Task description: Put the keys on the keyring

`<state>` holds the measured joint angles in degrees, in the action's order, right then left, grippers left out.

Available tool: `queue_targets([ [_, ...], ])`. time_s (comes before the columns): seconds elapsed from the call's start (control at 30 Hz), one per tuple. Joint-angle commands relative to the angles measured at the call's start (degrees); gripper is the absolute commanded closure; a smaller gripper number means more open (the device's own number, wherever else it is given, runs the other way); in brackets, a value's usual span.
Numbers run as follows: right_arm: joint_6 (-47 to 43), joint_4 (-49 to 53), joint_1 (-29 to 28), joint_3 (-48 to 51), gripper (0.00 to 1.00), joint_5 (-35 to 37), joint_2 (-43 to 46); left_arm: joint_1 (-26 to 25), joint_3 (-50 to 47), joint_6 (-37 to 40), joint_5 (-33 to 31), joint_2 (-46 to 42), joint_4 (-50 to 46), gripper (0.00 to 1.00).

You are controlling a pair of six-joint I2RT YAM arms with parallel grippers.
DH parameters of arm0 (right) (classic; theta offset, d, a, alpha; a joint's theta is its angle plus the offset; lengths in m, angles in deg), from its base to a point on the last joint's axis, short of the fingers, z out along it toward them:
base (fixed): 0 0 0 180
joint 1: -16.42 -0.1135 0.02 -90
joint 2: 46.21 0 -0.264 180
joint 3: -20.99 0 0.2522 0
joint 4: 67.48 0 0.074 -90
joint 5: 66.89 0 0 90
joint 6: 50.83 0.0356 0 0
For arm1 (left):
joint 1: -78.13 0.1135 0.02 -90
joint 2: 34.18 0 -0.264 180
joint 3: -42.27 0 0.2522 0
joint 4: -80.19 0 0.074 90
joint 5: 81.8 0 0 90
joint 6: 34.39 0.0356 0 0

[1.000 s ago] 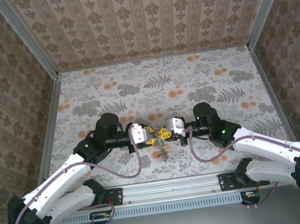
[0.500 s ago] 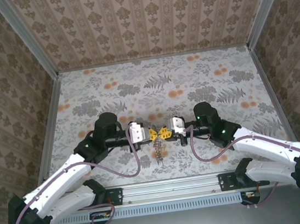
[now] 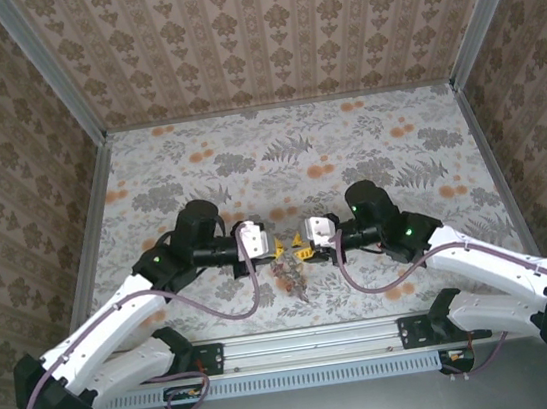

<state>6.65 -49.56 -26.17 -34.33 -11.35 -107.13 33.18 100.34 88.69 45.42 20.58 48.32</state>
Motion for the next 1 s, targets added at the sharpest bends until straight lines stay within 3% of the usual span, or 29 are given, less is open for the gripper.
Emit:
queue_targets([
  [0.0,-1.6,3.76,0.03,-2.4,0.75,-0.33,-1.53,-0.05,2.65,0.56,0.0,0.76,-1.45,1.0],
  [0.67,5.8,-7.33,-1.72,-1.07,0.8,0.38,-5.83,-0.71,3.56,-5.09,1.74,4.02,1.29,1.0],
  [0.77,6.92,-8.31,-1.94,-0.83,0.89,0.7,-6.39,-0.67,3.88,-7.37,2.43,4.97,2.05,1.0],
  [0.83,6.94,-7.76,-1.91,-0.96,1.0,0.93,-6.48,-0.58,4.02,-7.82,2.68,5.42,1.78,1.0],
  [0.97,6.88,-5.17,-1.84,-1.46,1.0,2.01,-6.5,0.1,3.53,-8.6,3.0,5.14,2.0,1.0],
])
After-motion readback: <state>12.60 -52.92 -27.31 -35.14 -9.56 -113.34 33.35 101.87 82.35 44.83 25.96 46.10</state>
